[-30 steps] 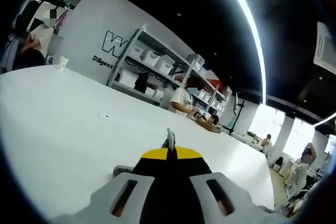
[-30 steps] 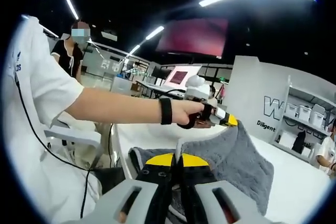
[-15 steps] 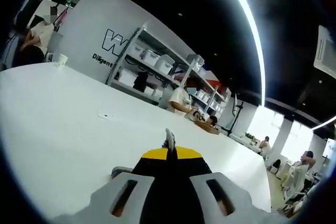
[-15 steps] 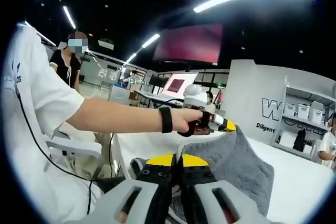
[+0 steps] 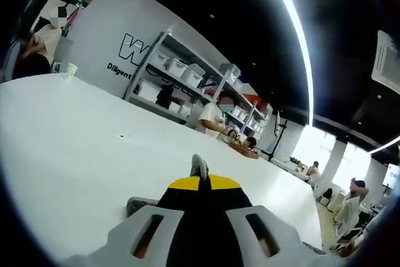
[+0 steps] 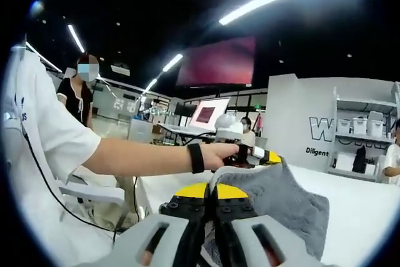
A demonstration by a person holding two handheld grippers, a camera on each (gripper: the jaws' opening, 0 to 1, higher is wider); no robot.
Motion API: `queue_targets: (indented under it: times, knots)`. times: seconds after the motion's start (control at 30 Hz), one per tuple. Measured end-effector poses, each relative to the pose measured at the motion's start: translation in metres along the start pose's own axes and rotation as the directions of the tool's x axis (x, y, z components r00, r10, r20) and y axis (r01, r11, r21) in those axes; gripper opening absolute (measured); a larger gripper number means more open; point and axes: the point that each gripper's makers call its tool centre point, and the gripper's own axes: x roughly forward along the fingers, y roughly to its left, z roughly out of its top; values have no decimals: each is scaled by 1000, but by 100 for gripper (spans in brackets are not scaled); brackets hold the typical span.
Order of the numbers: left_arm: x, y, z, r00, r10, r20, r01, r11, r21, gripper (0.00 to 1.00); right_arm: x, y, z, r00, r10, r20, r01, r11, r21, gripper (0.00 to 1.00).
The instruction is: Open the folded towel by lifting each exposed corner and separating the folded layers until the towel lies flat within the target outline without major curled edges
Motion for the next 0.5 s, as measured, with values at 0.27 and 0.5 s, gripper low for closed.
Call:
queue_targets:
  times: [0.27,0.5]
  knots:
    - [3,-5,-5,1000,-19,-9,19,1000,3,0,-4,-4,10,999,-13,36,11,999,34,0]
    - [7,-8,-7,1000,-17,1,17,1000,22,0,-3,-8,6,1000,-7,22,7,1000,24,0]
